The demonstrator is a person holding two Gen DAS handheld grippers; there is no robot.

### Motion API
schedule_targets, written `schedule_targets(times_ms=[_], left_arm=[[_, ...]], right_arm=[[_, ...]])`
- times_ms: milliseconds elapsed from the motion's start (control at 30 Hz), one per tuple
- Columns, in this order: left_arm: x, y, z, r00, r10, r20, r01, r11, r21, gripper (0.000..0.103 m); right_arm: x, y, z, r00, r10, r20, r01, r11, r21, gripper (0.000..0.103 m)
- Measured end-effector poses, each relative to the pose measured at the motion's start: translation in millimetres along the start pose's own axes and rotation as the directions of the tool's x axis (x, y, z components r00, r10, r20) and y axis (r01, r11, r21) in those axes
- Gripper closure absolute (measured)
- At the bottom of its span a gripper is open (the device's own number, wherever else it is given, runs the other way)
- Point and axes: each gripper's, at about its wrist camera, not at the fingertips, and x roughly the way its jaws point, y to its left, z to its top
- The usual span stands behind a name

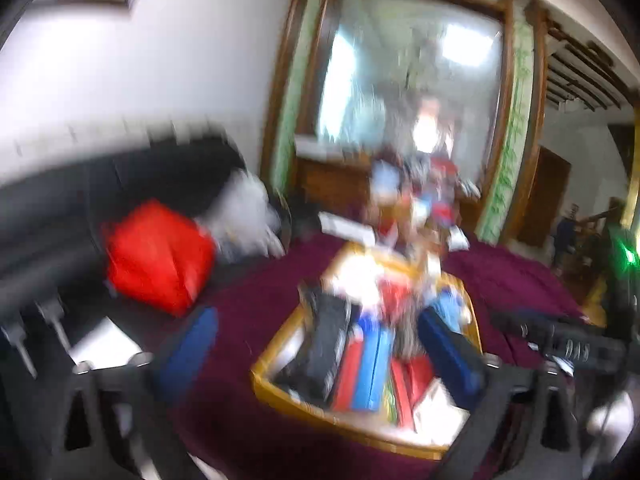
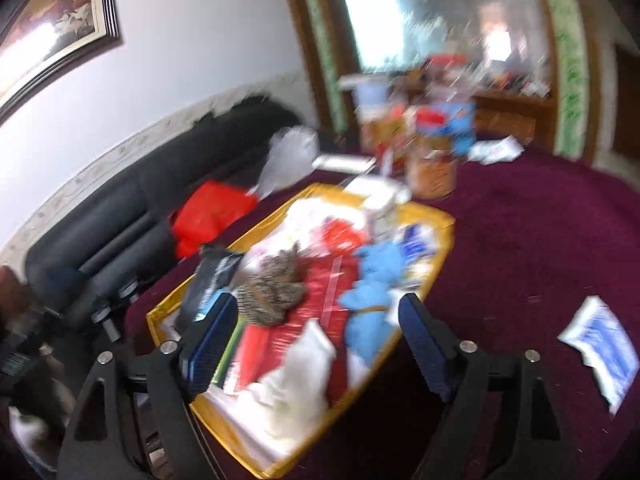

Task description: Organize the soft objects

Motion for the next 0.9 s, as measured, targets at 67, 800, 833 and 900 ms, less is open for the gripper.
schedule_targets(times_ms=[67, 800, 833, 900], left_arm=[[-21, -12, 5, 0.992, -0.073, 0.100, 0.072, 0.997, 0.018, 0.000], [24, -87, -26, 0.979, 0.130, -0.155, -0.112, 0.986, 0.120, 0.000], [27, -86, -26, 0.979, 0.129, -0.159, -0.111, 0.986, 0.121, 0.000], [28, -85, -28, 0.978, 0.126, -0.168, -0.107, 0.987, 0.117, 0.000]], right_arm=[[-17, 0, -11, 0.995, -0.072, 0.074, 0.073, 0.997, -0.013, 0.000], [-48, -17, -75, 0.969, -0.239, 0.056, 0.241, 0.970, -0.021, 0.000], [-47, -15, -76, 0.969, -0.239, 0.054, 0.241, 0.970, -0.029, 0.000], [-45, -10, -77, 0.969, -0.241, 0.052, 0.244, 0.969, -0.044, 0.000]])
